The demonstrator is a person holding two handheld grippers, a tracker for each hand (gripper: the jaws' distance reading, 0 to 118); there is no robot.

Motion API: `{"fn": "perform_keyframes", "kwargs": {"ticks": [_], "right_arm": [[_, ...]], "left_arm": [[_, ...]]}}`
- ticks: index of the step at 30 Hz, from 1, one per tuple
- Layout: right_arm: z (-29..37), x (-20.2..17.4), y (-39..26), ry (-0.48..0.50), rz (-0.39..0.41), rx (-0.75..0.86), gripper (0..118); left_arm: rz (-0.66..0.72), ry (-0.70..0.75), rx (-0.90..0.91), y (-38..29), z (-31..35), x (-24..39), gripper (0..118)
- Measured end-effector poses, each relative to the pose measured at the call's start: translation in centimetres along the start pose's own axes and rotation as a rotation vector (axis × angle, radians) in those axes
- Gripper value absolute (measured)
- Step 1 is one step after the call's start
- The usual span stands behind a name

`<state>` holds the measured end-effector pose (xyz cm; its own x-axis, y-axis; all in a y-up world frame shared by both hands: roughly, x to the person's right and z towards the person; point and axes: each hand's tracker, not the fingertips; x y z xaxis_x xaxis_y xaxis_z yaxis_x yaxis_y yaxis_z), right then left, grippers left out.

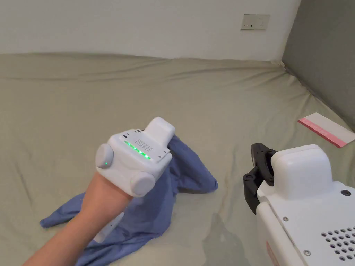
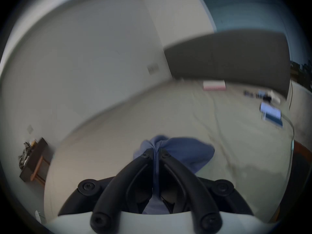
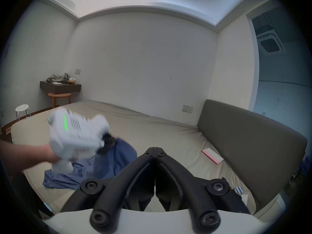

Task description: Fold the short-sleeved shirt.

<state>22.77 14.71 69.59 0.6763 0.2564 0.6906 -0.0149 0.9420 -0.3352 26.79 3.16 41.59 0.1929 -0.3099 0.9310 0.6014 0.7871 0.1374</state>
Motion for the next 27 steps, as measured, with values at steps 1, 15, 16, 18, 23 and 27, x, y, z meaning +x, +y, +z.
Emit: {"fn": "perform_keyframes", "kwargs": {"ticks": [1, 15, 16, 18, 23, 27], "right_arm": [[-0.5, 0.4, -0.6, -0.004, -0.003, -0.018, 2], [-3.8, 0.6, -3.3, 0.042, -0.004, -0.124, 2], [-3.8, 0.5, -2.9, 0.052, -0.004, -0.118, 2], [-3.6, 0.2, -2.1, 0.066, -0.001, -0.101, 2], [-2.6, -1.1, 1.4, 0.097, 0.017, -0.010, 2], [-1.5, -3.0, 3.9, 0.114, 0.027, 0.072, 2]], "left_arm": [[0.000, -0.017, -0.089, -1.8, -2.3, 1.3, 3], [0.297, -0.005, -0.225, -9.7, -2.5, -1.1, 107], [0.333, -0.023, -0.176, -9.2, -1.0, -2.0, 110], [0.426, -0.002, -0.118, -8.0, 2.6, -4.0, 110], [0.433, 0.179, 0.152, -5.1, 14.5, -7.9, 112], [0.382, 0.320, 0.276, -4.4, 22.6, -8.5, 83]]}}
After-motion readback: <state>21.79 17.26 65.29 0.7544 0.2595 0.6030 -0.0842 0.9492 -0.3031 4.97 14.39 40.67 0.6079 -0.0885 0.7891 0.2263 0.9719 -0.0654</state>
